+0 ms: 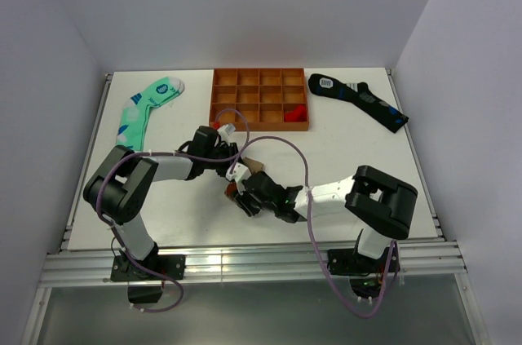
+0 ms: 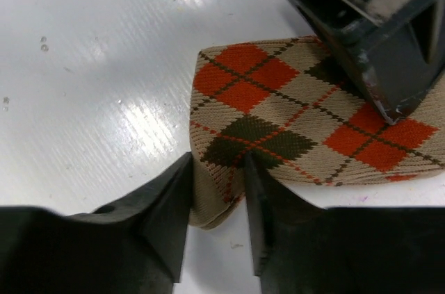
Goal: Roll the socks
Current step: Roll the sock at the center of the board.
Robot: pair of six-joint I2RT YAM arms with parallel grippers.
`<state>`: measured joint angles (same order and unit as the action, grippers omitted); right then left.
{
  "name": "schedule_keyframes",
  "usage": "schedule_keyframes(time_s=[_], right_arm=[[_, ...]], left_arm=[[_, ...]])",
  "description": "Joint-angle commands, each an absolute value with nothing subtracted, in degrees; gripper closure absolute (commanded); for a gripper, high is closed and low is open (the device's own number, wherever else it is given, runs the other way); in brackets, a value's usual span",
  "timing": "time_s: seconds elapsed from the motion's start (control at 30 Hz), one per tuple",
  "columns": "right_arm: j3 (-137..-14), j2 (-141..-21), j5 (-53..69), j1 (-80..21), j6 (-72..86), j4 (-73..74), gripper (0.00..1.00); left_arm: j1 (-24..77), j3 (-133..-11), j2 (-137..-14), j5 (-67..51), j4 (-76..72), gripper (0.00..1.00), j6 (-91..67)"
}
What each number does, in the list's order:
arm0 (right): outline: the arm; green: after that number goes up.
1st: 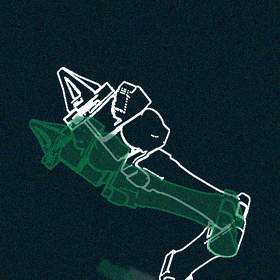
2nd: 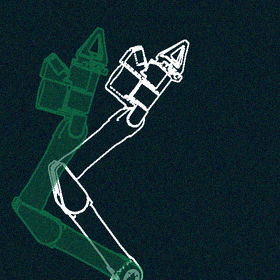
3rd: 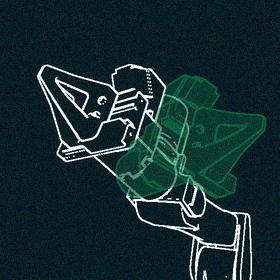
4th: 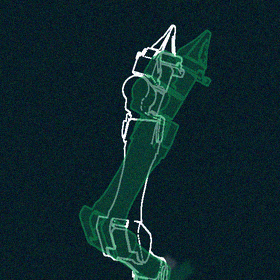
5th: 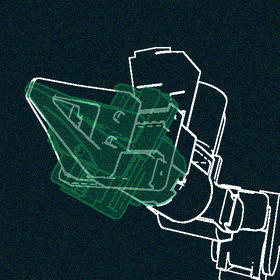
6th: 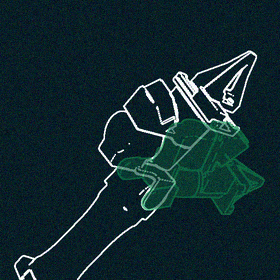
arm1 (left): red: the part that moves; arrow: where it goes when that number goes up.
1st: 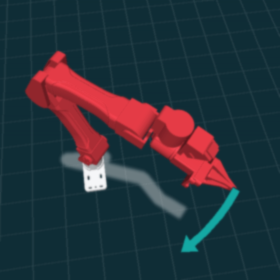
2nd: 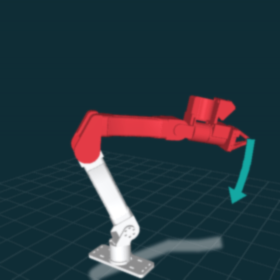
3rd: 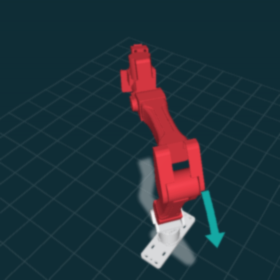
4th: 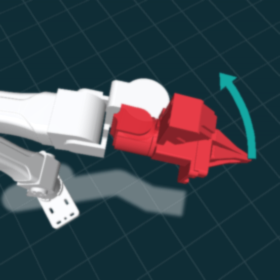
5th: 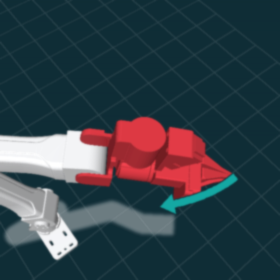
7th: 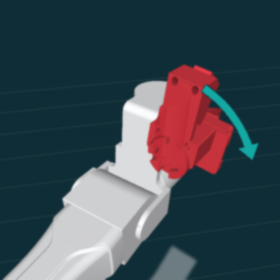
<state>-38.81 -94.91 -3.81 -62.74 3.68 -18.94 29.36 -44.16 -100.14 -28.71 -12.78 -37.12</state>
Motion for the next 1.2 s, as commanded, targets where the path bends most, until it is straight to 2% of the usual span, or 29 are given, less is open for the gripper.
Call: schedule_keyframes(time_s=[0.0,0.2,0.43,0.5,0.87,1.1,1.17], right_arm=[[-35.3,-96.0,-4.4,-62.8,7.0,-19.9,0.61],[-35.0,-94.8,-0.3,-60.3,11.0,-18.5,0.69],[-32.8,-90.0,12.6,-52.2,19.6,-15.2,0.72],[-32.7,-90.0,19.8,-50.7,21.8,-14.2,0.72],[-43.6,-97.6,33.5,-44.1,21.5,6.7,0.77],[-51.6,-98.9,34.1,-41.4,16.8,21.7,0.77],[-53.6,-100.1,34.1,-41.0,15.5,25.4,0.77]], left_arm=[[29.4,-43.8,-101.9,-27.9,-10.8,0.68,-36.0],[29.4,-42.9,-101.7,-27.2,-12.0,0.68,-36.4],[29.4,-39.1,-99.1,-24.4,-14.9,0.68,-38.1],[29.4,-38.1,-98.1,-23.2,-15.9,0.68,-38.6],[30.8,-30.9,-92.2,-17.6,-22.8,0.68,-40.8],[36.0,-26.1,-81.2,-9.1,-27.2,0.58,-40.3],[36.8,-25.0,-78.1,-6.4,-27.2,0.57,-40.8]])
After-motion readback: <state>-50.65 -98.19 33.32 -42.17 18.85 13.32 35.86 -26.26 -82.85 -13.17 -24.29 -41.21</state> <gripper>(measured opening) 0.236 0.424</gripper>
